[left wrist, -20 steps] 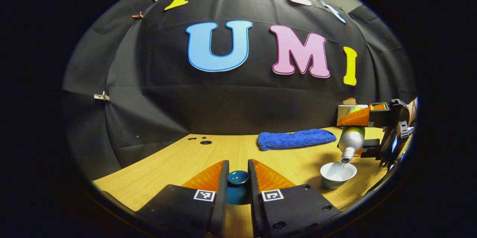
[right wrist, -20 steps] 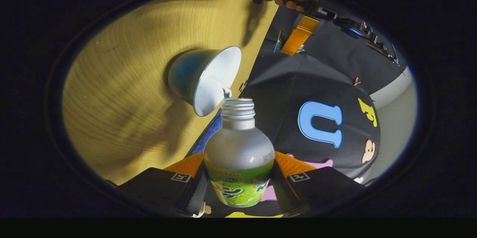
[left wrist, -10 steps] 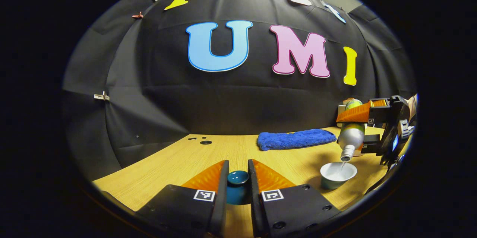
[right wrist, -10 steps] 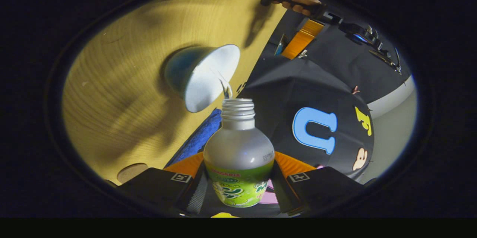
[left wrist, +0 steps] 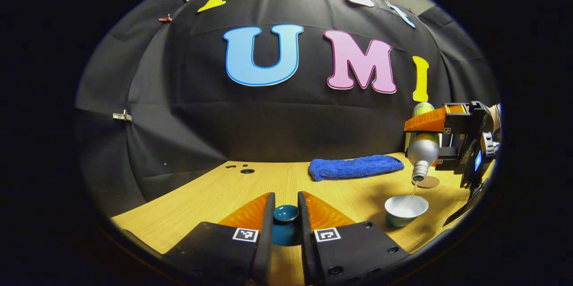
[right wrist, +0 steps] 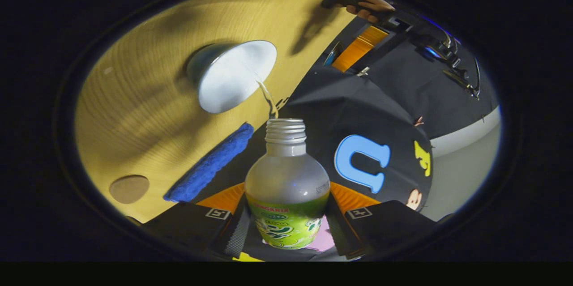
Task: Open the teacup lid with one hand, grasp the water bottle and pour water into the teacup with the other hand; after pouring, place the water bottle on the coaster and then close the teacup lid.
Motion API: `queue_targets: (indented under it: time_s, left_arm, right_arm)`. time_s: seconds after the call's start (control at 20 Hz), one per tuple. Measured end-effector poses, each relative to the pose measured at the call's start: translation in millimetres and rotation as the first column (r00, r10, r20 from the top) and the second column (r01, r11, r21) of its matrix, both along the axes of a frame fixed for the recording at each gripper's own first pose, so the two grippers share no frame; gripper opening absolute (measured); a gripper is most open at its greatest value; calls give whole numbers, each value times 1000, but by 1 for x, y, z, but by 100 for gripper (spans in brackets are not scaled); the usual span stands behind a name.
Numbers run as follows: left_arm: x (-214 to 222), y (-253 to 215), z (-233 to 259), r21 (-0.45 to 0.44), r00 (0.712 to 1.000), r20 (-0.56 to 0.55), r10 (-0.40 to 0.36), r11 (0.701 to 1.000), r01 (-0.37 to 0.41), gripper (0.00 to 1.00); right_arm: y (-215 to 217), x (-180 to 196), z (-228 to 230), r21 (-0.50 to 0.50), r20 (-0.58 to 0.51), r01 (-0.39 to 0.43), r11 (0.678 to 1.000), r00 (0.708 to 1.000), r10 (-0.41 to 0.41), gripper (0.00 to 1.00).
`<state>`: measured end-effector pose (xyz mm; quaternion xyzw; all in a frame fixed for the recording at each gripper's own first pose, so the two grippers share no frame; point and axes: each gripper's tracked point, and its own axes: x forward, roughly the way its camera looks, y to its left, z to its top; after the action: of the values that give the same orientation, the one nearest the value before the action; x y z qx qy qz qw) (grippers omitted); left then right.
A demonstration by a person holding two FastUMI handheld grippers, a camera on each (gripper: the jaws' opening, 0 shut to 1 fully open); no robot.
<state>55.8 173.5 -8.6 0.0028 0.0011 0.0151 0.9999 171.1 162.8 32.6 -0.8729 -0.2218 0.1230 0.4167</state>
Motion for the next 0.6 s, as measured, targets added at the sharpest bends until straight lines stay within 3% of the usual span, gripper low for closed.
queue_targets:
  time_s: [0.2,0.6]
  left_arm:
    - [-1,0,0,0,1000,0,0,1000,0,31]
    - [0,0,0,0,1000,0,0,1000,0,31]
  right_arm:
    - [-3,1,11,20,15,8,1000,1000,-9,79]
    - [8,-3,16,-75,74,-34,997,996,39,78]
